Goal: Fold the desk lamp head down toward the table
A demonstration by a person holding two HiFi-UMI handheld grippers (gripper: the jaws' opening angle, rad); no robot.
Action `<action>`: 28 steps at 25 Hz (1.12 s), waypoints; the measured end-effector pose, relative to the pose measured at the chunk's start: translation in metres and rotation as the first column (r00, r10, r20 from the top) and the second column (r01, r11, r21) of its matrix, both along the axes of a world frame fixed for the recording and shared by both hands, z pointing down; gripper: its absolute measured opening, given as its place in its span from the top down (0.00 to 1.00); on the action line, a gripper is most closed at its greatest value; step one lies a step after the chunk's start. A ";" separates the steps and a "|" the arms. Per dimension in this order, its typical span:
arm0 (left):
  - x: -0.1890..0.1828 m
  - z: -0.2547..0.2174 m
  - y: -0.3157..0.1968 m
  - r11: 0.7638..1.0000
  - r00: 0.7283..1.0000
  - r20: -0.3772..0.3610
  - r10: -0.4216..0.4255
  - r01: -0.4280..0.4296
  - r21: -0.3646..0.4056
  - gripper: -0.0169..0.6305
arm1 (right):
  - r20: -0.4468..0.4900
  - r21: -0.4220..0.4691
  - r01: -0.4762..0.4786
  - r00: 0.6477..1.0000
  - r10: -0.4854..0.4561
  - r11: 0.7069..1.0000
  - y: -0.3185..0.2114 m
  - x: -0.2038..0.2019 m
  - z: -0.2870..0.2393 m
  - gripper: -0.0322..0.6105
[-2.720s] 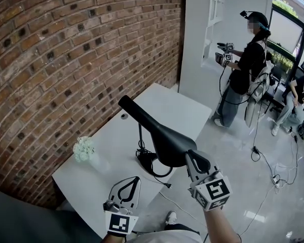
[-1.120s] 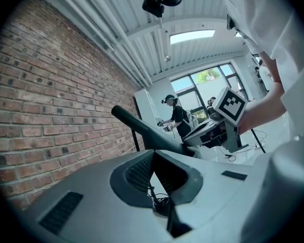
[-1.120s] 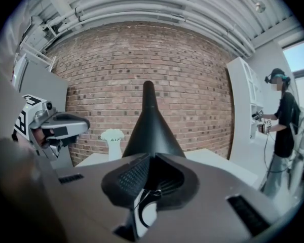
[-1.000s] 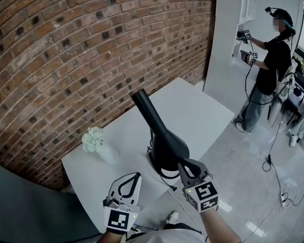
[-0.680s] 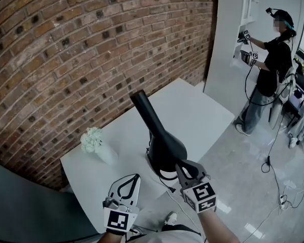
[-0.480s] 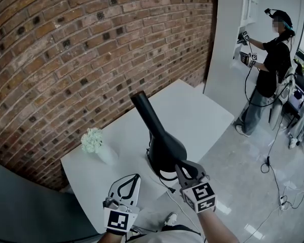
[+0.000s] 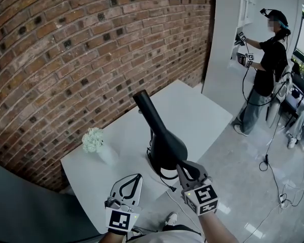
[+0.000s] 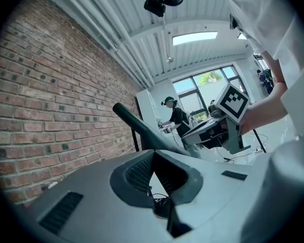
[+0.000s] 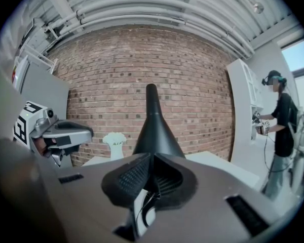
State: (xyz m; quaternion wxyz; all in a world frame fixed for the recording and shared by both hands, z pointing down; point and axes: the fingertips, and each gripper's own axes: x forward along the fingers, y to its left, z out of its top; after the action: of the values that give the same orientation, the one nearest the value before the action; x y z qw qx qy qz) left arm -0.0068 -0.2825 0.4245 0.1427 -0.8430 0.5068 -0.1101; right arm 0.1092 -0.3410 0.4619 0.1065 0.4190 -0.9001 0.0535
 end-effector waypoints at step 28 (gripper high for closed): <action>-0.049 0.000 0.068 0.996 0.972 -0.224 0.073 -0.082 -0.034 0.96 | 0.161 0.108 -0.190 0.972 0.171 0.976 0.115 -0.012 -0.072 0.92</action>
State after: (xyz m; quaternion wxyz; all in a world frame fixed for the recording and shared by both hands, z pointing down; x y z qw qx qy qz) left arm -0.0558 -0.2148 0.4241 0.0711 -0.8720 0.4838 -0.0202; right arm 0.0971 -0.2257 0.3903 0.0069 0.4997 -0.8653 0.0394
